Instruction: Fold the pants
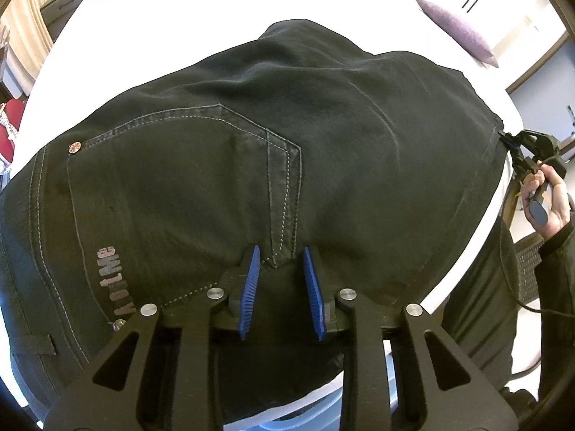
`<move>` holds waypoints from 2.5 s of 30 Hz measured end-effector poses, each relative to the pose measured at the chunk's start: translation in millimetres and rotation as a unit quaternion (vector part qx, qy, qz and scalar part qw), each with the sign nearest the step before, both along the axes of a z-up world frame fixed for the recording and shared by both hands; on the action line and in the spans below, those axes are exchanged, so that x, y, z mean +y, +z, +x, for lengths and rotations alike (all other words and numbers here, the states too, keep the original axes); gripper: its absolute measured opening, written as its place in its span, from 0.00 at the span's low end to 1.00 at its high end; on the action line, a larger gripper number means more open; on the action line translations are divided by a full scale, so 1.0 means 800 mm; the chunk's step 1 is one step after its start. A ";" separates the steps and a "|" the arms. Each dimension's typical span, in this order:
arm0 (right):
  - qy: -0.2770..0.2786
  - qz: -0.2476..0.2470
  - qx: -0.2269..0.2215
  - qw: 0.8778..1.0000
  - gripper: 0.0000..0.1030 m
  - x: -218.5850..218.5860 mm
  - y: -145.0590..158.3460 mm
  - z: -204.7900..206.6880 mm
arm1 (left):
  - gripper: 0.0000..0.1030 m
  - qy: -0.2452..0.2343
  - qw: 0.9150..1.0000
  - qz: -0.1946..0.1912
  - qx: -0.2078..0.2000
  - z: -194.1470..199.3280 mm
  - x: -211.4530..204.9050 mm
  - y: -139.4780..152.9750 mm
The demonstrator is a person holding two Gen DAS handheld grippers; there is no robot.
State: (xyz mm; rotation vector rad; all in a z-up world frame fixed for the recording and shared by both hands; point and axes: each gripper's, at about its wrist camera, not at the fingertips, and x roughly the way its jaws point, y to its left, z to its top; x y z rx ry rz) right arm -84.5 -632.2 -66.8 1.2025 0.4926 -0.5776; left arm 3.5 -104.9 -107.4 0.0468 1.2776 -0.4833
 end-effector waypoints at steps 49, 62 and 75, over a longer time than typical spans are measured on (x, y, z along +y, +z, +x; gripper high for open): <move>0.260 0.080 -0.029 0.962 0.48 0.179 0.027 -0.013 | 0.62 0.005 0.999 -0.054 -0.002 -0.041 0.043 0.007; 0.316 0.155 0.003 0.936 0.46 0.262 -0.018 0.025 | 0.62 0.018 0.997 -0.076 -0.008 -0.051 0.066 0.005; 0.364 0.148 0.031 0.919 0.04 0.311 -0.043 0.061 | 0.62 0.004 0.998 -0.067 -0.004 -0.049 0.057 0.003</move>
